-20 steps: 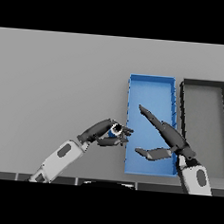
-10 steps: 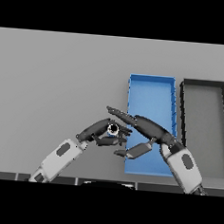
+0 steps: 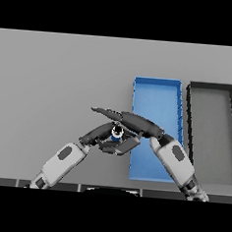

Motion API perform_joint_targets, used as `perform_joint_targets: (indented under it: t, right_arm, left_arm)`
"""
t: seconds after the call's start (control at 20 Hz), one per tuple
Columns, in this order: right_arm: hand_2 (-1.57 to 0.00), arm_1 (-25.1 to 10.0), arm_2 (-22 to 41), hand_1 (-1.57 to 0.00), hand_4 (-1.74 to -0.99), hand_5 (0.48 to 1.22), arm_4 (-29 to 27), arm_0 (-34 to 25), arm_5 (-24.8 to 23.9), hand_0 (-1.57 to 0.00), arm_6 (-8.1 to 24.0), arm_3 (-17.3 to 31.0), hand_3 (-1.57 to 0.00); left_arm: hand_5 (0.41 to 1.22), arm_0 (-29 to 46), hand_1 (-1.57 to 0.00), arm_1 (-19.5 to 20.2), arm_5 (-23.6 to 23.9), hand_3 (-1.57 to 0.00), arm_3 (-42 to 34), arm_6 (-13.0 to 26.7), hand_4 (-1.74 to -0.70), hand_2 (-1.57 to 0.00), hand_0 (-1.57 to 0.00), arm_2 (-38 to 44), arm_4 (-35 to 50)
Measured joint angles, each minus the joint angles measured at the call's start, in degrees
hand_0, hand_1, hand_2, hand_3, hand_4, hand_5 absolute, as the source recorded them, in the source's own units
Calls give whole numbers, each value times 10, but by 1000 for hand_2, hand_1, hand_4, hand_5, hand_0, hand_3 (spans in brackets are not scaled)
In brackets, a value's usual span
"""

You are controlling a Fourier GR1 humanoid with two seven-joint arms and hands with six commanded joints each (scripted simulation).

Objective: Pick up the blue pipe and place it into the blue bin.

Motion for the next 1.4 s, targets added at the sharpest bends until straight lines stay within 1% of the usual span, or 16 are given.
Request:
perform_joint_targets:
  t: [0.05,0.1,0.15,0.2,0.25,0.3,0.4,0.55,0.65,0.75,0.85,0.9,0.95,1.05,1.2,1.4]
  right_arm:
    - [-193,3,2,-166,-1308,523,0,-7,7,-138,0,12,-106]
    - [-329,0,0,-313,-1352,528,2,-14,17,-278,-4,22,-228]
    - [-500,9,5,-500,-1390,538,0,-21,15,-478,4,22,-375]
    - [-714,17,11,-714,-1453,551,2,-27,22,-697,2,29,-562]
    - [-886,16,16,-886,-1503,573,0,-24,25,-872,-11,25,-701]
    - [-1023,20,19,-1023,-1541,604,-11,-27,23,-1012,-11,25,-828]
    - [-1220,20,16,-1220,-1492,706,-37,-24,18,-1213,15,27,-1096]
    - [-1391,39,20,-1391,-1458,957,-14,-17,0,-1388,-12,36,-1328]
    - [-1456,38,25,-1456,-1459,1052,13,-11,3,-1454,-26,26,-1415]
    - [-1497,37,23,-1497,-1469,1113,31,-6,13,-1496,-47,18,-1471]
    - [-1524,43,14,-1524,-1473,1152,25,0,20,-1523,-30,15,-1507]
    - [-1533,48,14,-1533,-1474,1166,21,6,27,-1533,-26,14,-1520]
    - [-1541,54,12,-1541,-1477,1177,11,8,30,-1540,-16,10,-1530]
    - [-1552,60,7,-1552,-1480,1193,21,12,35,-1551,-11,3,-1545]
    - [-1561,72,4,-1561,-1482,1206,33,20,46,-1561,-18,-2,-1558]
    - [-1567,99,-5,-1567,-1484,1215,37,20,49,-1567,8,0,-1566]
  left_arm:
    - [1221,-2,-1393,3,-7,-1150,2,-5,-1630,-1367,-1496,3,5]
    - [1221,-5,-1120,3,-1,-920,5,-25,-1613,-1093,-1236,1,-14]
    - [1221,-14,-895,9,11,-736,4,2,-1587,-875,-993,-7,-39]
    - [1221,-18,-828,16,19,-667,2,16,-1611,-796,-879,-18,-62]
    - [1221,-13,-867,17,28,-656,-3,7,-1637,-845,-895,-18,-72]
    - [1192,-11,-1008,21,25,-623,-8,6,-1658,-990,-1030,-17,-70]
    - [1203,2,-1211,8,24,-525,-14,-17,-1688,-1199,-1225,-4,-37]
    - [1212,3,-1386,-5,18,-550,-6,-26,-1714,-1381,-1394,4,-12]
    - [1215,-5,-1453,-3,17,-591,0,-30,-1724,-1449,-1458,2,-16]
    - [1217,-9,-1453,2,25,-527,-3,-42,-1730,-1493,-1498,-5,-24]
    - [1219,-12,-1356,10,29,-505,-2,-42,-1734,-1521,-1499,-11,-21]
    - [1219,-13,-1220,17,25,-531,0,-46,-1637,-1350,-1426,-14,-23]
    - [1219,-10,-1190,22,22,-518,-2,-57,-1544,-1242,-1407,-18,-21]
    - [1220,-17,-802,30,17,-332,0,-47,-1343,-819,-979,-23,-31]
    - [1184,-25,-410,42,-23,-170,0,-28,-1110,-419,-501,-19,-39]
    - [901,-25,-167,40,-21,-69,7,-37,-912,-171,-205,-11,-71]
